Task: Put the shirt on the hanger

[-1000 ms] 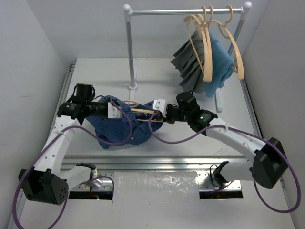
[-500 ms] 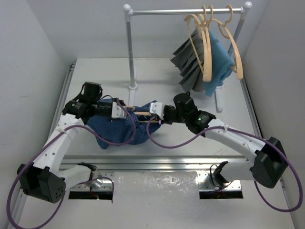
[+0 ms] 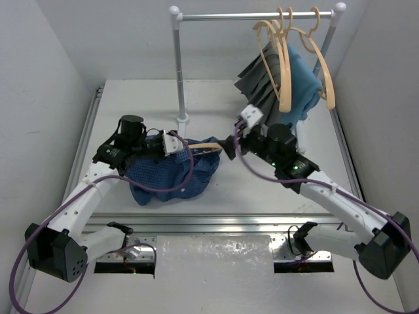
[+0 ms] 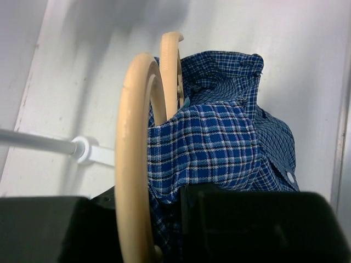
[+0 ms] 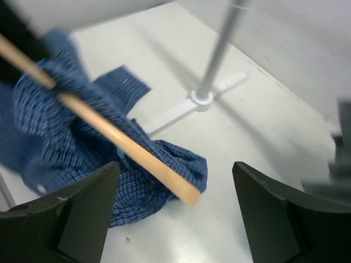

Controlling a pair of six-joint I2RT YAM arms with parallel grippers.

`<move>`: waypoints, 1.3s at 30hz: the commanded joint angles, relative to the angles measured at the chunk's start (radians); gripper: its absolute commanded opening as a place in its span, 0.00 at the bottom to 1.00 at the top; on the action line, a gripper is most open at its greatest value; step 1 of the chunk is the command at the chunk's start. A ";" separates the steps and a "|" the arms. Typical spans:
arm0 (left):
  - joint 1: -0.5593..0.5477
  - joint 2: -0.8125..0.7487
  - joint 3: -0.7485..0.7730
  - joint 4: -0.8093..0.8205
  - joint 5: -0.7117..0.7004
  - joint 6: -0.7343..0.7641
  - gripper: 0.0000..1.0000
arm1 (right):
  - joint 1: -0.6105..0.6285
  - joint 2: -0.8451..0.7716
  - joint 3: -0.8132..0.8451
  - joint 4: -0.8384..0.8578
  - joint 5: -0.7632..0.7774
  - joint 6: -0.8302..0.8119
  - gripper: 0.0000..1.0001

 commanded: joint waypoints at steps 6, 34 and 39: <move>0.003 -0.045 0.004 0.149 -0.075 -0.182 0.00 | -0.116 -0.068 -0.244 0.187 -0.048 0.714 0.50; 0.066 -0.079 0.092 0.095 0.043 -0.241 0.00 | -0.183 0.398 -0.293 0.496 -0.140 0.966 0.00; 0.089 -0.082 0.109 -0.064 0.158 -0.080 0.00 | -0.285 0.366 -0.343 0.494 -0.188 0.971 0.00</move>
